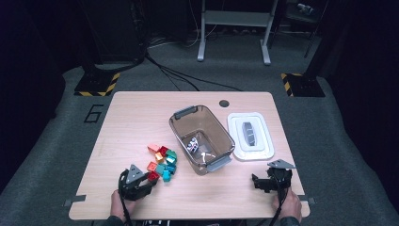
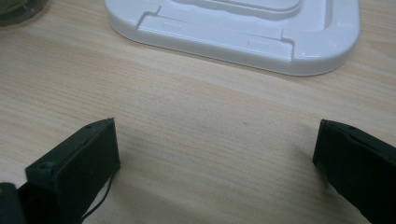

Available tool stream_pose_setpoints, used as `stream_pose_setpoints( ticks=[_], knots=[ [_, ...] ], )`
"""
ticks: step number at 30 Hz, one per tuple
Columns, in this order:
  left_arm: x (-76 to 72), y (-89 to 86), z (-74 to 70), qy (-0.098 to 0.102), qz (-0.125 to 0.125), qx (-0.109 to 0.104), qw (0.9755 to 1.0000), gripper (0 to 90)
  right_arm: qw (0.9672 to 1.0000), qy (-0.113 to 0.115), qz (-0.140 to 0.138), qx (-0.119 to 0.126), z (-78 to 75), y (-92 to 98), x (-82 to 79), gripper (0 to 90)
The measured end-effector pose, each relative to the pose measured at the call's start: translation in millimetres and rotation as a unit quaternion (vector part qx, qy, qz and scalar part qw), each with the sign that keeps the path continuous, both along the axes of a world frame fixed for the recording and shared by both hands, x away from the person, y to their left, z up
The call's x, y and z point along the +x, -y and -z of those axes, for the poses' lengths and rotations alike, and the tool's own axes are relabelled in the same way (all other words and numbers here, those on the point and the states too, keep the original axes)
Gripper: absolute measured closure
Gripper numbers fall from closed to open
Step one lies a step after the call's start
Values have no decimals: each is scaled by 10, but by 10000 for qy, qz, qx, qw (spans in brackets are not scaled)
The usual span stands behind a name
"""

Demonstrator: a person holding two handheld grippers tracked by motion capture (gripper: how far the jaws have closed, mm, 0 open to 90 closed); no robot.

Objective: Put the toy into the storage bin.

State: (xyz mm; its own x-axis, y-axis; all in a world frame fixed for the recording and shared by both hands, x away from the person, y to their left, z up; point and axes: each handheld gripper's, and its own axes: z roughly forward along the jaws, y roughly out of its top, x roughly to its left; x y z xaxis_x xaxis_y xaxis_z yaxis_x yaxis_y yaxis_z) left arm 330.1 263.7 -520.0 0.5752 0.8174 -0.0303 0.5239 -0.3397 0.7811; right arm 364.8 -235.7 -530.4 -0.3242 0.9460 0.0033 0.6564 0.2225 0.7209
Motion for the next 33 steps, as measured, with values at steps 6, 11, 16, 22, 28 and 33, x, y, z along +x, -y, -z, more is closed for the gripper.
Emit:
stream_pose_setpoints(
  ticks=[6, 11, 16, 22, 28, 33],
  knots=[
    [1, -75, -116, 34, -62, -116, 9999, 592, 10000, 2, -28, -28, 0, 3, 4, 0],
    [22, -130, -252, 21, -44, -144, 9999, 592, 10000, 5, -33, -30, 0, 4, 4, 0],
    [57, -162, -398, 20, 36, -149, 9999, 592, 10000, -1, -38, -31, -1, 3, 6, 0],
    [135, -171, -531, 17, 85, -103, 9999, 592, 10000, 0, -45, -33, 0, 4, 8, 0],
    [220, -161, -677, 3, 155, -89, 9998, 592, 10000, -7, -54, -31, -1, 4, 11, 0],
    [309, -114, -844, 76, 251, -76, 9996, 592, 10000, -7, -55, -30, 0, 4, 11, 0]
  ],
)
